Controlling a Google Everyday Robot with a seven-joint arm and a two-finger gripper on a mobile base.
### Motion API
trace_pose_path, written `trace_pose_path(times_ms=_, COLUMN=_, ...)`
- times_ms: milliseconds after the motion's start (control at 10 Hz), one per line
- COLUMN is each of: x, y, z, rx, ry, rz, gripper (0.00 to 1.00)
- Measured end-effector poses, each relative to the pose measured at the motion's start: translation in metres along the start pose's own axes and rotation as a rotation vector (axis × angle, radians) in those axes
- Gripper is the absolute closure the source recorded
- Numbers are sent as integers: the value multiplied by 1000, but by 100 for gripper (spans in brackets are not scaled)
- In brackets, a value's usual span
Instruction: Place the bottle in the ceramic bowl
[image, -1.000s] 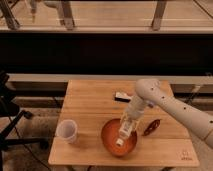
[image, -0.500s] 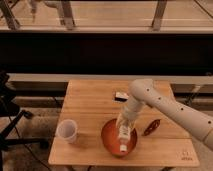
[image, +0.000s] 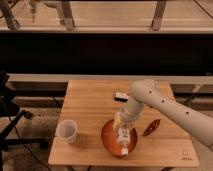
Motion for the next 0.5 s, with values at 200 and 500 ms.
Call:
trace_pose_path(times_ms=200, x=0, y=0, z=1, rx=-1, ry=5, rz=10, gripper=20)
trace_pose_path(times_ms=500, x=-1, y=0, z=-1, rx=16, ry=18, rz=2, gripper=20)
